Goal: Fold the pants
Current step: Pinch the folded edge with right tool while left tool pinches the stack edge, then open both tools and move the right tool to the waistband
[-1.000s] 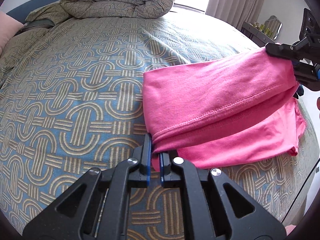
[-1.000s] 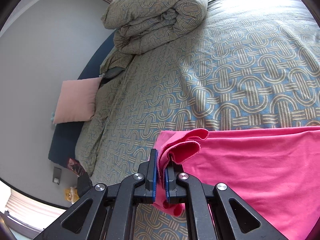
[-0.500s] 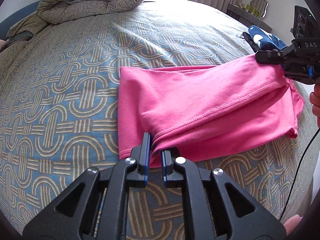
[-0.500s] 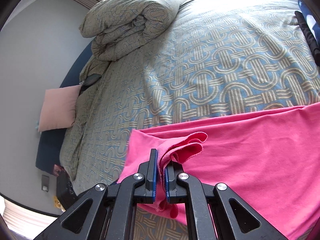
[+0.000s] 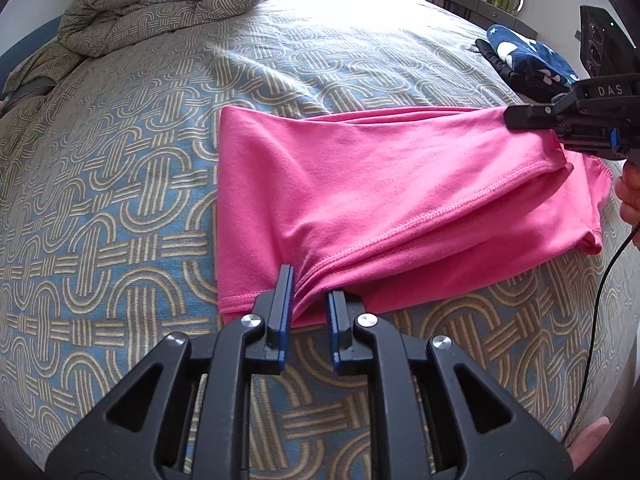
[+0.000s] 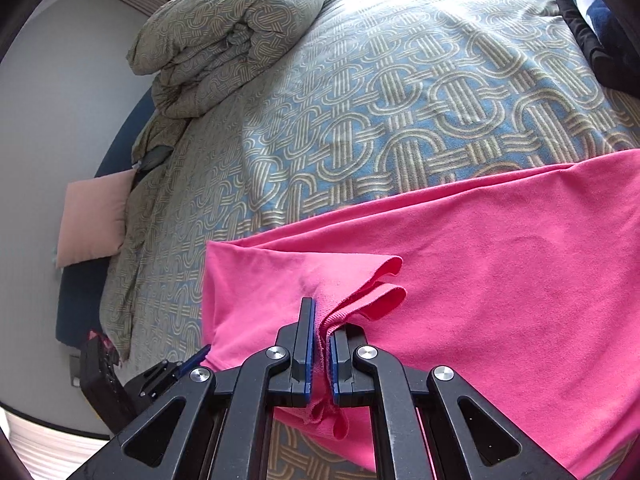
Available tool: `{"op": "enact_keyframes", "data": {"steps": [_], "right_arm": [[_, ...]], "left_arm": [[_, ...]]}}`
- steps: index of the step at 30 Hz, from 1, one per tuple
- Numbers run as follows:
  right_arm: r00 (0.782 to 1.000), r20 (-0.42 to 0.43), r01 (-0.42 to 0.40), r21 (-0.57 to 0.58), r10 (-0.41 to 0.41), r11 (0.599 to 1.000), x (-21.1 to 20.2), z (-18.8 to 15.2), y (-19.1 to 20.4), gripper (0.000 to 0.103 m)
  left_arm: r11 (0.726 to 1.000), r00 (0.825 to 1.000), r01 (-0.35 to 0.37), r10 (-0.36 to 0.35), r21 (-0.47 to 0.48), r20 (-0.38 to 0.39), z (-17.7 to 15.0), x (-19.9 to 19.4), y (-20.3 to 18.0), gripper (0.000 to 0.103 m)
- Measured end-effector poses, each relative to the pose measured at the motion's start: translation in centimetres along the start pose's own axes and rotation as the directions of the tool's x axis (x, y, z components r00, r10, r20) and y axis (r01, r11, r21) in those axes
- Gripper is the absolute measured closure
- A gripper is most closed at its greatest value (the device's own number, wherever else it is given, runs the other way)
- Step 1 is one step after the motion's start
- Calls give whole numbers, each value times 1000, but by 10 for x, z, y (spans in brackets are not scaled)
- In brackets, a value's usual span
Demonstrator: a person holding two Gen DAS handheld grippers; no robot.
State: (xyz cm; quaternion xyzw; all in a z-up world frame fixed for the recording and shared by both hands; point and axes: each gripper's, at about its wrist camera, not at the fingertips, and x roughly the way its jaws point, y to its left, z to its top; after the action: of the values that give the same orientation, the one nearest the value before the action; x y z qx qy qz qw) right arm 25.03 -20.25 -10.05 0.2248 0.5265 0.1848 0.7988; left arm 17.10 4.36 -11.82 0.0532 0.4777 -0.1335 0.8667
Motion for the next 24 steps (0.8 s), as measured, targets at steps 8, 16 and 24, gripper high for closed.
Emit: {"op": "enact_keyframes", "data": {"steps": [8,16,24], "right_arm": [[996,32,83,-71,-81,994,-10,8,-6,97],[974,-8,226,-51,-227,973,-3,-6,-42,89],[999,7,47,-65,-46,997,-31,-9,-20,87]], "left_arm": [[999,999,37,-36,13,-37,-6,6,-10,84],[987,988,127,-135,-101,-74,-11,-9,13,84],[974,990,138,-141,-178,-3,25,-9,32,83]]}}
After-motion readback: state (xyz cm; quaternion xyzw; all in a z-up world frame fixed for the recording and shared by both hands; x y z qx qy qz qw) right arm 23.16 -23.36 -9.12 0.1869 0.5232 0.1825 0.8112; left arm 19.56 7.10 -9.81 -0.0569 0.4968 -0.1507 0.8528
